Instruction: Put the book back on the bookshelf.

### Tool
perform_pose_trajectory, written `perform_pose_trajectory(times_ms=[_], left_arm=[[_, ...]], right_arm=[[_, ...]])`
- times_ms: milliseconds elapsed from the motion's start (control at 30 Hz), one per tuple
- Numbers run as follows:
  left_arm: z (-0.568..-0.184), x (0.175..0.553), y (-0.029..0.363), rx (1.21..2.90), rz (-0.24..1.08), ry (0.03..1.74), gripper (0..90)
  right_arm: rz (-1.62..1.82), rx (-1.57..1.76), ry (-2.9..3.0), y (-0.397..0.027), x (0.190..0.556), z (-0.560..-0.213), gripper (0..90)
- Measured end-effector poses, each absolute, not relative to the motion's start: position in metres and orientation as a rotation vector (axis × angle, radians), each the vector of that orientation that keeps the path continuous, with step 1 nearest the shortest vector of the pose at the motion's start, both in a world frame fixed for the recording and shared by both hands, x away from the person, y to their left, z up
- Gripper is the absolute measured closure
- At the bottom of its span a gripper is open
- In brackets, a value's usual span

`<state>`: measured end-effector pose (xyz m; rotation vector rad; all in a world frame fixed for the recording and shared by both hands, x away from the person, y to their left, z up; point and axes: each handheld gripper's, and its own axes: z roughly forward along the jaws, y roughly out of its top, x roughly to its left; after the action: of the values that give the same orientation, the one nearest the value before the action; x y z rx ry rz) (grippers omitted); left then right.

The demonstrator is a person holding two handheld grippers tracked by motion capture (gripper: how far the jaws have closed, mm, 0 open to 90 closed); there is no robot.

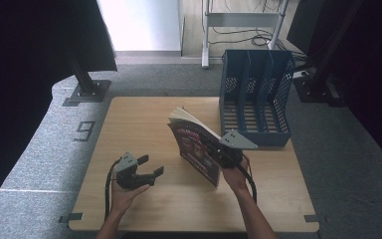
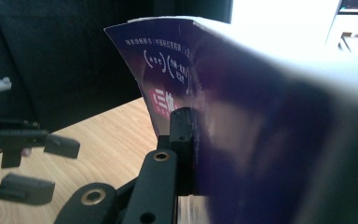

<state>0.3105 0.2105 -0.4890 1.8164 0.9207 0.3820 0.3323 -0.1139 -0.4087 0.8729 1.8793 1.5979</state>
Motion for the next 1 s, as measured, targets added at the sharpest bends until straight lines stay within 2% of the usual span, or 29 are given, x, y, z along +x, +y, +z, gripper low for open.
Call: perform_pose_trajectory(times_ms=[400, 1000], left_arm=[[-0.492, 0.310, 0.213, 1.816, 0.383, 0.938, 19.7], [-0.493, 0.309, 0.215, 1.809, 0.364, 0.951, 20.5]], right_arm=[[1.596, 0.872, 1.822, -0.124, 0.329, -0.382, 81.8], [1.580, 0.917, 1.757, -0.133, 0.343, -0.367, 81.9]])
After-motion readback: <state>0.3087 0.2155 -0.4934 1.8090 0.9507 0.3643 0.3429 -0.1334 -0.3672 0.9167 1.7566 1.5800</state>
